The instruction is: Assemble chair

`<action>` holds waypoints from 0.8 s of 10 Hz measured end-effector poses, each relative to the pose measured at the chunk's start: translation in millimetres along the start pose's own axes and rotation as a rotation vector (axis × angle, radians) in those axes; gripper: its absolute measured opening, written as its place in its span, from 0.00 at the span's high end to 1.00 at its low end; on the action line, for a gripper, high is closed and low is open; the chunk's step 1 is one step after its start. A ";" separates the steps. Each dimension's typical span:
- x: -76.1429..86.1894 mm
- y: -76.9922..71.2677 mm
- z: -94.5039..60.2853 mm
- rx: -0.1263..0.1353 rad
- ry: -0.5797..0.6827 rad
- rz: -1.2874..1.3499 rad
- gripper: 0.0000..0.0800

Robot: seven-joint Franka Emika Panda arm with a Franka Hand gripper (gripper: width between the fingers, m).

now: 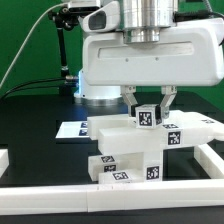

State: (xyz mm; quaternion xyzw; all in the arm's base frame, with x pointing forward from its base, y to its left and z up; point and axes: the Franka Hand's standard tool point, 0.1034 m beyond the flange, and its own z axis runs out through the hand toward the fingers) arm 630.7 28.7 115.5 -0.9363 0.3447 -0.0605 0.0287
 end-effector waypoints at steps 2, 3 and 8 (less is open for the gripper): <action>3.3 2.9 -0.1 0.022 -0.016 0.197 0.64; 4.8 3.9 -0.1 0.028 -0.020 0.255 0.64; 4.2 3.0 0.2 0.033 -0.028 0.385 0.45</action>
Offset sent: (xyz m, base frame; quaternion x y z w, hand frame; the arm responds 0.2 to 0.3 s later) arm 0.0039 -0.0073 -0.0012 -0.0022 -0.0194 0.2580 0.9659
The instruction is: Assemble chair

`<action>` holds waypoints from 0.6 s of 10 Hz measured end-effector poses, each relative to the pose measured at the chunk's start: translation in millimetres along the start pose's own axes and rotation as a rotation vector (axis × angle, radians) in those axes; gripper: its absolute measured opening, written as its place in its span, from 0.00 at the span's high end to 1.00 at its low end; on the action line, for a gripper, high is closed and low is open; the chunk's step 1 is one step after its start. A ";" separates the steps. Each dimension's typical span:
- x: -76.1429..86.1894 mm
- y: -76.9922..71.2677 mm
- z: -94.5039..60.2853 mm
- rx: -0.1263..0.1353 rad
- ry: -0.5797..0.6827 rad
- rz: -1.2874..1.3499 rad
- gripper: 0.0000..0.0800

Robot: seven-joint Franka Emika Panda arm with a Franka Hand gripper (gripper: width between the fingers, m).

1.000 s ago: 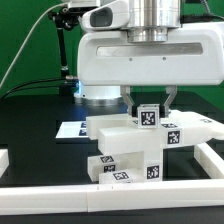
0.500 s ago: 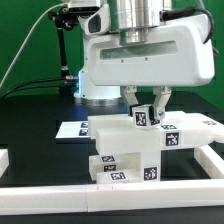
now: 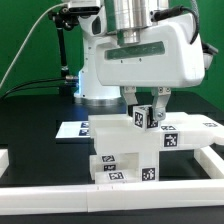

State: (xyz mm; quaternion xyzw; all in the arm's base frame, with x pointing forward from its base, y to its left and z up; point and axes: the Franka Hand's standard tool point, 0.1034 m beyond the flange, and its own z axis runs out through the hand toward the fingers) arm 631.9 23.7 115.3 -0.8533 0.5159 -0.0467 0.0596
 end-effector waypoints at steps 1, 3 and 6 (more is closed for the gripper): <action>-4.7 -2.5 -1.1 -0.011 -0.011 -0.077 0.29; -7.5 -6.8 1.1 -0.029 0.002 -0.422 0.21; -14.9 -7.4 4.2 -0.042 -0.002 -0.721 0.19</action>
Offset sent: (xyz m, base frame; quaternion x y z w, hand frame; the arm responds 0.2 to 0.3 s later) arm -0.0048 0.0217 -0.0103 -0.0261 -0.0097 -0.2889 0.9570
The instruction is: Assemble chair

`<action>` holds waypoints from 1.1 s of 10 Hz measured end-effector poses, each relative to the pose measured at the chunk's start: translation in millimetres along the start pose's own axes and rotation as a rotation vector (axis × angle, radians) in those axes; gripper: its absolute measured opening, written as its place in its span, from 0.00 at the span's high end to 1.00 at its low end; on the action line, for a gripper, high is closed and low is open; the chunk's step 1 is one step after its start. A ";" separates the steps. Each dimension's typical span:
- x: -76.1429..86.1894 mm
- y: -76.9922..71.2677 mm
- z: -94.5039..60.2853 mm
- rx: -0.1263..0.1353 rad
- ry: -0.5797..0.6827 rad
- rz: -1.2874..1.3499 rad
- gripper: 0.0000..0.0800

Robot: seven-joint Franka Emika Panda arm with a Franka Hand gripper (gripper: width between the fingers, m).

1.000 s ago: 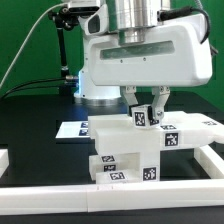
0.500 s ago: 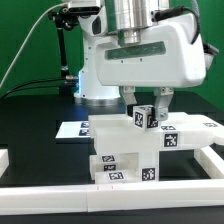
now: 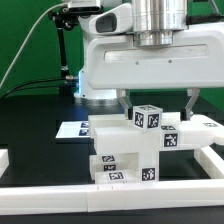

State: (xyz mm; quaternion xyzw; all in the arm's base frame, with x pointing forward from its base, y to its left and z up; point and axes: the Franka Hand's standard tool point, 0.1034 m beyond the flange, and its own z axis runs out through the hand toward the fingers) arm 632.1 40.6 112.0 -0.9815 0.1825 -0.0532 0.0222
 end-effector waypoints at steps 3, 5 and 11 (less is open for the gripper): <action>3.1 3.2 -1.5 -0.025 0.006 -0.312 0.19; 5.3 8.8 -1.5 -0.034 0.005 -0.515 0.19; 5.3 12.0 -0.2 -0.045 0.004 -0.683 0.35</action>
Offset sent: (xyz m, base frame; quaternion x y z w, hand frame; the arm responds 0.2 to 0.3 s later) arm 0.0058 -0.0057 0.0048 0.0048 -0.0006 -0.3435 0.9391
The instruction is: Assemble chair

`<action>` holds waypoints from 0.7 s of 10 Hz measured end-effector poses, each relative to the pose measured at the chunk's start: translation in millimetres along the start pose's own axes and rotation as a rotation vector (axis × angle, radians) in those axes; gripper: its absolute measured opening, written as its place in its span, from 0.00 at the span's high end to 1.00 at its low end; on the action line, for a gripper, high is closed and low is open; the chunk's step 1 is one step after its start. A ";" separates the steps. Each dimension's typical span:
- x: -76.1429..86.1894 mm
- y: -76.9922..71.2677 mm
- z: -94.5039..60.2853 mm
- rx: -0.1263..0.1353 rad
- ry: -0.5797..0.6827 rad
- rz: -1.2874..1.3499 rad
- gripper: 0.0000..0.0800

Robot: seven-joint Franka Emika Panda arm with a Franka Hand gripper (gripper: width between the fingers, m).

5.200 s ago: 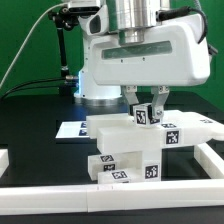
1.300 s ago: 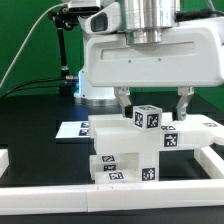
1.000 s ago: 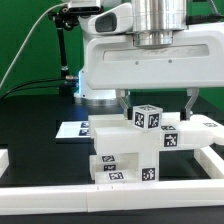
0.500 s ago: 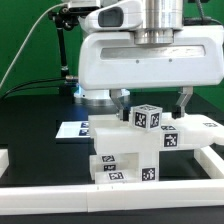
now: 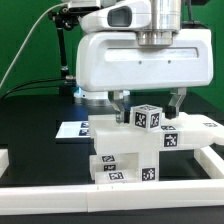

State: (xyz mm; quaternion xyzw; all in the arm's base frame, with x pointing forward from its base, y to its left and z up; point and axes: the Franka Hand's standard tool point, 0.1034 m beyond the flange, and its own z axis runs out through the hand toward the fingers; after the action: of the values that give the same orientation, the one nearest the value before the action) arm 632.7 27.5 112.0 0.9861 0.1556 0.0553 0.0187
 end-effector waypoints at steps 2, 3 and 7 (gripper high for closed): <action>0.1 -0.3 0.0 0.002 0.000 0.147 0.52; 0.1 -0.3 0.0 0.002 0.000 0.224 0.65; -0.3 1.8 0.5 0.004 0.000 0.567 0.65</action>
Offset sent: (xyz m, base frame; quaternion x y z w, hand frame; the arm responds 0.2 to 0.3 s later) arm 0.0000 0.0000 0.0000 0.0000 0.0000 0.1296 0.9916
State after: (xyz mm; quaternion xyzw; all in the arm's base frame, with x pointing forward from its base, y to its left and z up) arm 633.0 25.6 111.5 0.9903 -0.1262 0.0582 0.0007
